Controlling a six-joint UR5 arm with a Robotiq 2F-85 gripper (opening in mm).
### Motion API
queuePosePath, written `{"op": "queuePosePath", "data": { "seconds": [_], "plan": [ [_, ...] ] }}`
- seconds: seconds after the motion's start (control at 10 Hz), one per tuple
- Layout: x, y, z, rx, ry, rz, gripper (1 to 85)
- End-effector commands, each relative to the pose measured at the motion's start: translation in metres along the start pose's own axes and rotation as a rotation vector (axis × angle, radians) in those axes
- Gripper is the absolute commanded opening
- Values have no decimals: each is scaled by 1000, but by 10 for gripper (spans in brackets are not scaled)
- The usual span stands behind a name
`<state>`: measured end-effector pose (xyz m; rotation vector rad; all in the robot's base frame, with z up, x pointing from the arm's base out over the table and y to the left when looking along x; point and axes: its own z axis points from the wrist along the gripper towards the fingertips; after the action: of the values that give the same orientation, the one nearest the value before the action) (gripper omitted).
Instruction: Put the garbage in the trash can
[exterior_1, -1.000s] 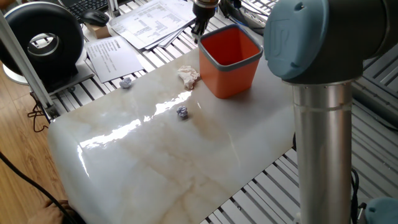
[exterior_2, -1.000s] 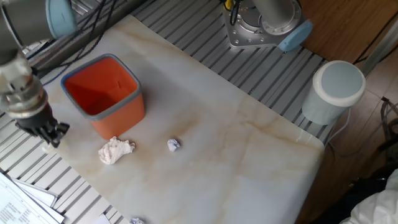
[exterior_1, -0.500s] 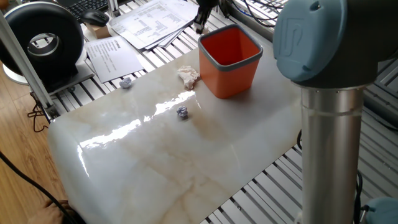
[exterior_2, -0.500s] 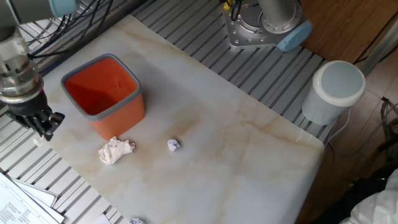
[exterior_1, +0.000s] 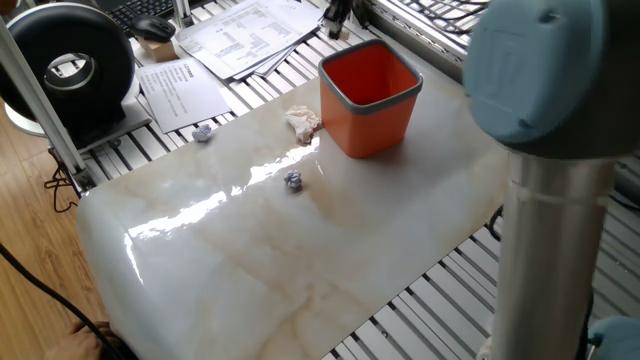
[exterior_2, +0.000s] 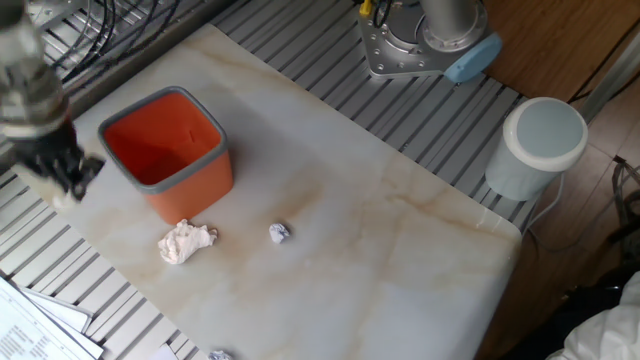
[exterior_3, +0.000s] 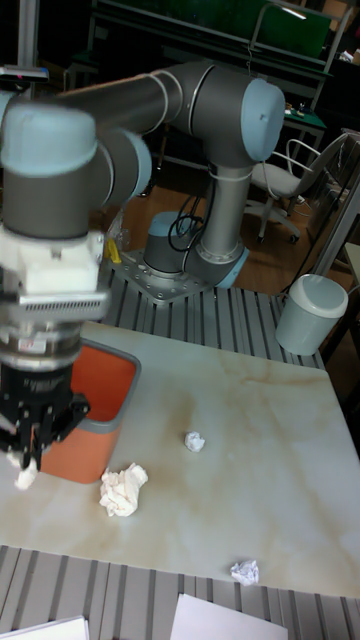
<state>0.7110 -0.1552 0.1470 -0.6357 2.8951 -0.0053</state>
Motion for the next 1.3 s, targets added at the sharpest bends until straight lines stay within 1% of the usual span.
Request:
{"op": "queuePosePath", "data": {
  "seconds": [0.0, 0.1, 0.2, 0.3, 0.4, 0.5, 0.6, 0.7, 0.8, 1.0, 1.2],
  "plan": [
    [11, 7, -30, 13, -14, -13, 13],
    [14, 8, -30, 8, -3, 1, 13],
    [16, 13, -32, 3, 0, 16, 13],
    [21, 27, -38, -16, 6, 47, 13],
    [28, 32, -45, -6, 9, 58, 13],
    [30, 37, -48, -11, 8, 72, 13],
    [32, 43, -47, -24, 5, 95, 13],
    [33, 50, -45, -35, -5, 108, 13],
    [36, 53, -40, -33, -9, 114, 13],
    [51, 63, -32, -28, -9, 144, 13],
    [63, 73, -23, -57, -10, 208, 13]
  ]
}}
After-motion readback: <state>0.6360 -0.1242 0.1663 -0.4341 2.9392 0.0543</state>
